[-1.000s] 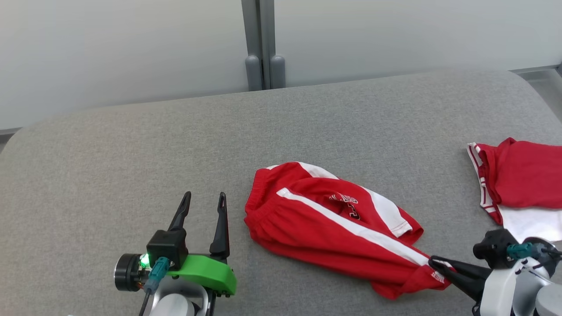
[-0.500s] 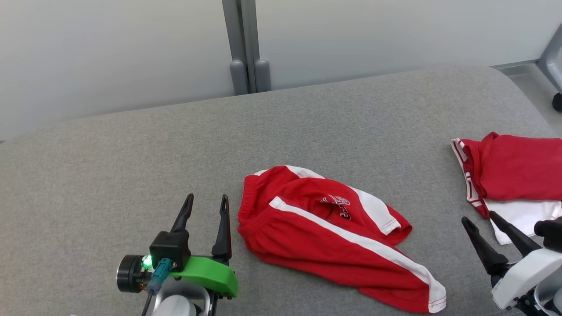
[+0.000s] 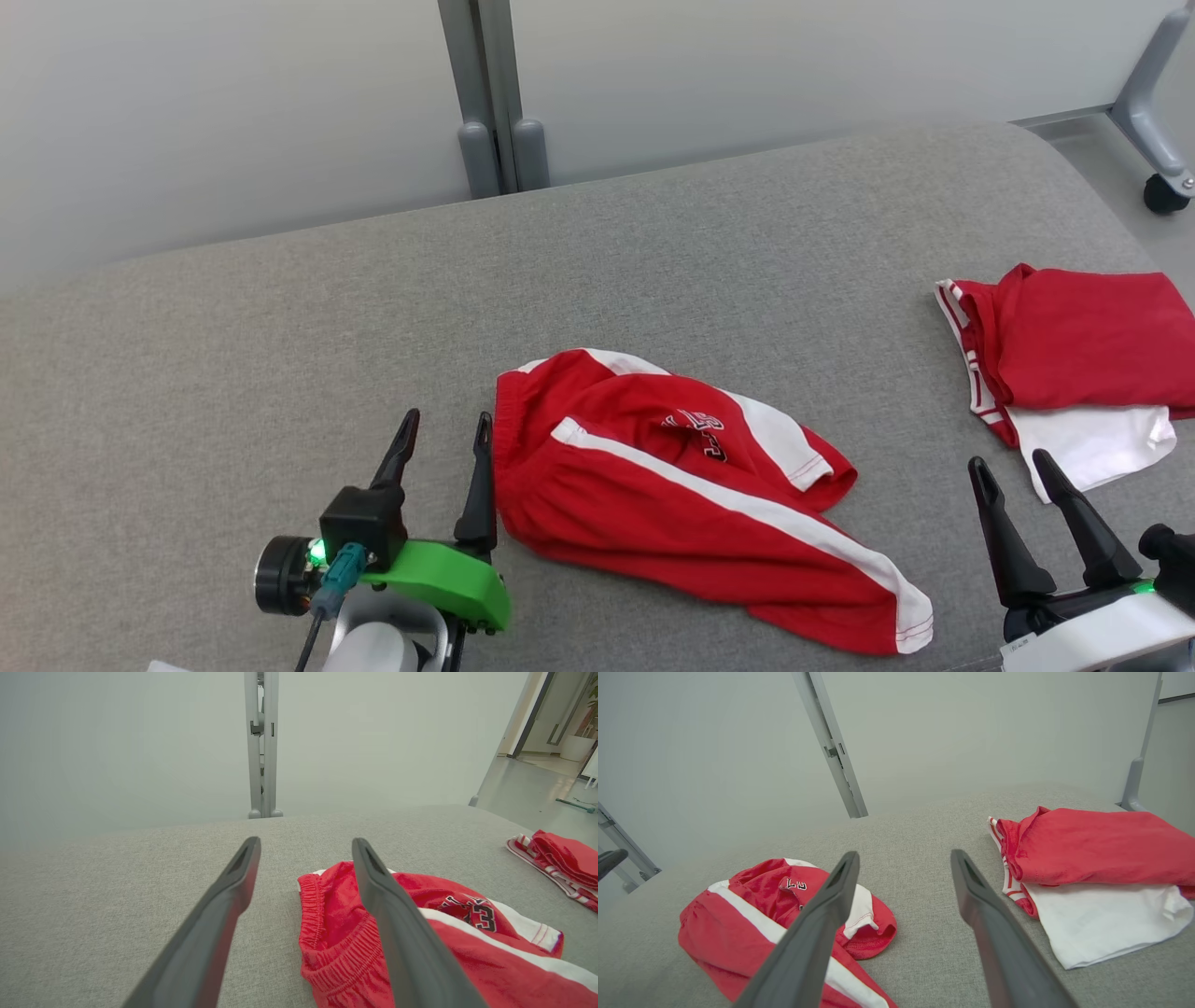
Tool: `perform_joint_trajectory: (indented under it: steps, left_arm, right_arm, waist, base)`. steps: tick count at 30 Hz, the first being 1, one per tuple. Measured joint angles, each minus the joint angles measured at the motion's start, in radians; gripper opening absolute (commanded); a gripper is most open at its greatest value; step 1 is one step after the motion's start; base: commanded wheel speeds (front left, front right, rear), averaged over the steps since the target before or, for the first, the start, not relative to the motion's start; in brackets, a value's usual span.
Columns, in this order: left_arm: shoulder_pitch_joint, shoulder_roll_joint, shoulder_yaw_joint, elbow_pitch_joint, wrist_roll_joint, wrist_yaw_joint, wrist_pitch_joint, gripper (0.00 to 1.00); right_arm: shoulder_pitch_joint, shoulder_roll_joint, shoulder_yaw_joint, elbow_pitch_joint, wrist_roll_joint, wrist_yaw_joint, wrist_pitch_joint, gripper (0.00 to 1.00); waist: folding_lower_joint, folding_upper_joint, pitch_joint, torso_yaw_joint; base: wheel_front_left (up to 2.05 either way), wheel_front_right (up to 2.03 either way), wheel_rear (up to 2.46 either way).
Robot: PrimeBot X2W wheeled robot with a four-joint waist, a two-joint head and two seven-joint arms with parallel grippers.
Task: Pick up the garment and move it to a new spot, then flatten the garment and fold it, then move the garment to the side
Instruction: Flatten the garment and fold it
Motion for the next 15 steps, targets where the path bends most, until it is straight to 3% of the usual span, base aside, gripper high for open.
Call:
perform_joint_trajectory:
  steps: [3, 6, 12, 15]
  left_arm:
    - [-0.038, 0.001, -0.043, 0.077, -0.015, -0.064, 0.002, 1.0]
    - [-0.112, 0.0, -0.1, 0.162, -0.042, -0.13, 0.087, 1.0]
    - [-0.24, 0.0, -0.17, 0.248, -0.216, -0.167, 0.281, 1.0]
    - [-0.275, 0.0, -0.215, 0.272, -0.252, -0.173, 0.359, 1.0]
  right_arm:
    - [0.0, 0.005, -0.001, -0.004, -0.007, 0.0, 0.0, 1.0]
    - [0.0, 0.008, 0.002, -0.003, -0.013, 0.0, 0.0, 1.0]
    - [-0.007, 0.011, 0.028, 0.006, -0.021, 0.0, 0.0, 1.0]
    - [-0.011, 0.012, 0.037, 0.01, -0.021, 0.0, 0.0, 1.0]
  waist:
    - [0.0, 0.0, 0.004, -0.007]
    - [0.0, 0.0, 0.011, -0.007]
    - [0.0, 0.0, 0.02, -0.019]
    - [0.0, 0.0, 0.025, -0.029]
  base:
    - [0.0, 0.0, 0.0]
    - [0.0, 0.0, 0.0]
    - [0.0, 0.0, 0.0]
    - [0.0, 0.0, 0.0]
